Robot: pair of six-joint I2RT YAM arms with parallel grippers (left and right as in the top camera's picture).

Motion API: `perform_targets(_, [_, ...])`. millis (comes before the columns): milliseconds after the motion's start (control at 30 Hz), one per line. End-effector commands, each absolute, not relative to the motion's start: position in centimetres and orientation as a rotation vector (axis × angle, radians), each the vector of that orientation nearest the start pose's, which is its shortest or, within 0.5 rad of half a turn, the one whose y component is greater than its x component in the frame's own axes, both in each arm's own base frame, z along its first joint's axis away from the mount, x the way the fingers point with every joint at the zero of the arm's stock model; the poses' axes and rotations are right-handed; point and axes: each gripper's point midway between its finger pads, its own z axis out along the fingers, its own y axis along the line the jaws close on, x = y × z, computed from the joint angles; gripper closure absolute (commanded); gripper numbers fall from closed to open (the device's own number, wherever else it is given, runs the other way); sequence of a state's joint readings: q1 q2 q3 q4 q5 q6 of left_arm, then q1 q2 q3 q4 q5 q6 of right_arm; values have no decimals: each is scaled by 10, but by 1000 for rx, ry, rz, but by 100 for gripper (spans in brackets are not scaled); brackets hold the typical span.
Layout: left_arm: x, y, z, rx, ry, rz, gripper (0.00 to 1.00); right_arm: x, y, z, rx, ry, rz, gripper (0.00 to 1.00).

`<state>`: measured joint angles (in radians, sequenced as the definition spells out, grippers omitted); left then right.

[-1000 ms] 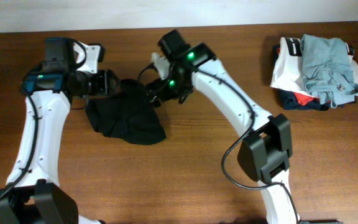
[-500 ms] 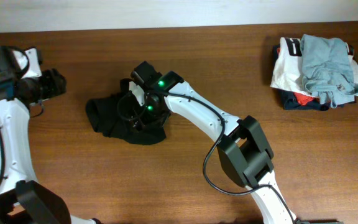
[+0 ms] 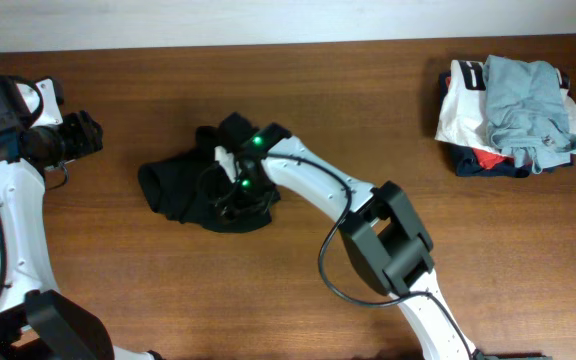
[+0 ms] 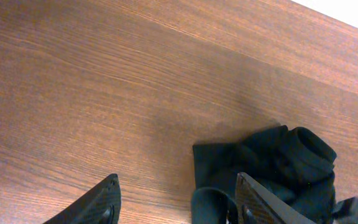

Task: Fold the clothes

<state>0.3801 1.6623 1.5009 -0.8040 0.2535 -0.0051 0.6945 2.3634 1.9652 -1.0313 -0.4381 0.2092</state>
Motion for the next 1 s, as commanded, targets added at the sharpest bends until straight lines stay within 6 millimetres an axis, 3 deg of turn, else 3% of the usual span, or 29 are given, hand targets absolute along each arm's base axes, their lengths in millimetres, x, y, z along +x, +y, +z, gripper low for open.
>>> perform_targets(0, [417,121,207,-389,2451,-166,41,351,341,24,-691,3061,721,20])
perform_targets(167, [417,121,206,-390,2453,-166,41,389,298,20,-722,2996,647,19])
perform_targets(367, [417,121,206,-390,2453,-166,41,456,227,12,-823,2829,238,14])
perform_targets(433, [417,121,206,-389,2453,-167,41,475,214,14,-810,2778,186,14])
perform_targets(500, [417,121,206,-390,2453,-166,41,482,208,21,-742,2786,223,11])
perform_targets(600, [417,123,206,-395,2454,-148,41,466,221,46,-635,2858,480,5])
perform_targets(700, [419,133,209,-409,2432,-99,41,439,250,84,-605,2887,802,5])
perform_targets(800, [423,146,215,-446,2388,-84,40,418,279,114,-625,2875,960,5])
perform_targets(967, [416,173,217,-570,2345,-74,41,387,320,116,-404,3020,999,3])
